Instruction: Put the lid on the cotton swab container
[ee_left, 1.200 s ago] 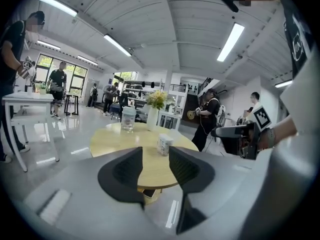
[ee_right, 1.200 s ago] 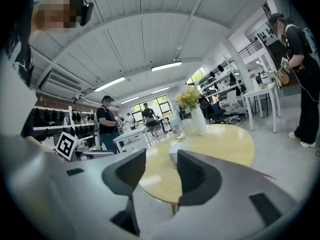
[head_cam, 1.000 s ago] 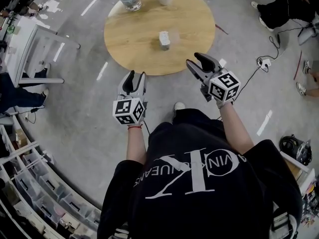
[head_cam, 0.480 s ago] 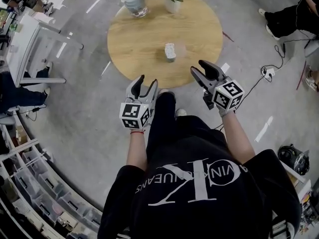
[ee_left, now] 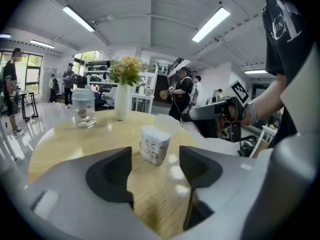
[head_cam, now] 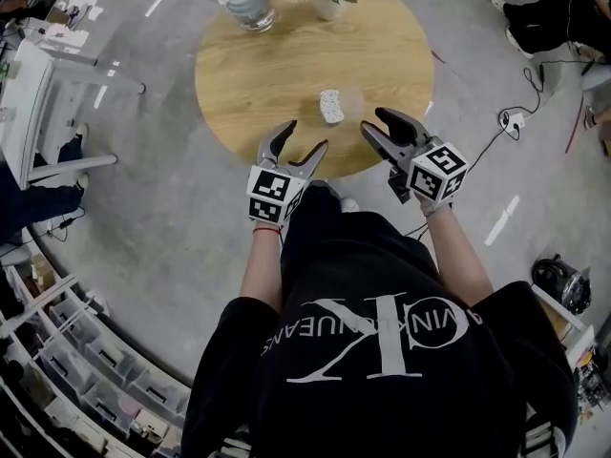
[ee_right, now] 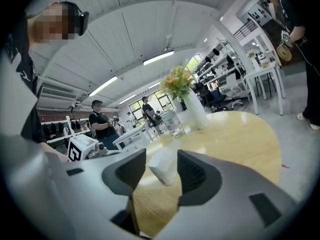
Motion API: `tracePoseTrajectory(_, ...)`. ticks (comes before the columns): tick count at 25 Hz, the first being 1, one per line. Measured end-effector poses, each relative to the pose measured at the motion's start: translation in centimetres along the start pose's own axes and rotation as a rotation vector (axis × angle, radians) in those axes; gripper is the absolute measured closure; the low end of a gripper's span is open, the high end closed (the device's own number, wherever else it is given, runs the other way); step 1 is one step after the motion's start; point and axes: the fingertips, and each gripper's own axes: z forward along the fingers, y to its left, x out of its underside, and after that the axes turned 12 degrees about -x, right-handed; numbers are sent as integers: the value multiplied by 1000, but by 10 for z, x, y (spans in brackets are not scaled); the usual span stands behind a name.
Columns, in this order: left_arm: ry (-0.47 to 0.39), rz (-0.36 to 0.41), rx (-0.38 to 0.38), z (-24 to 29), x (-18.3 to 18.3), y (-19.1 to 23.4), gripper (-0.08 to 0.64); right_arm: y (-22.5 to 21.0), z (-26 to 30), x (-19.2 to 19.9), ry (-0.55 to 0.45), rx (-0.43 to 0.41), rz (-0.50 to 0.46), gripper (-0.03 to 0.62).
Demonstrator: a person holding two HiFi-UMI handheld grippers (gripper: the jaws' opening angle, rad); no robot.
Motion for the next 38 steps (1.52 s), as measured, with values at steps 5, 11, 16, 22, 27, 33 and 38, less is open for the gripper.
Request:
tracePoseTrajectory(5,28,104,104,25,1,-8,245,-6,8,4,-2,3,47,430)
tracePoseTrajectory(11,81,153,138,51,6,-6,245,-14,13,2,-28,-5,103,430)
tracePoseTrajectory(16,81,171,196,64,7,-8,229,-14,23,0,-39,-29,127,431)
tracePoseTrajectory(22,87,224,263,70,8,-18,222,-8,29,-8,-44,-53,131,431)
tracePoseTrajectory(27,78,231,262,75,9,-20,222,-6,32,-9,-43,-72,137,431)
tracePoseTrajectory(33,78,227,263,75,10,-19,223,1,41,-11,-49,-125,150,431)
tracePoseTrajectory(38,75,221,258,75,9,-19,223,10,54,-9,-25,-164,146,431)
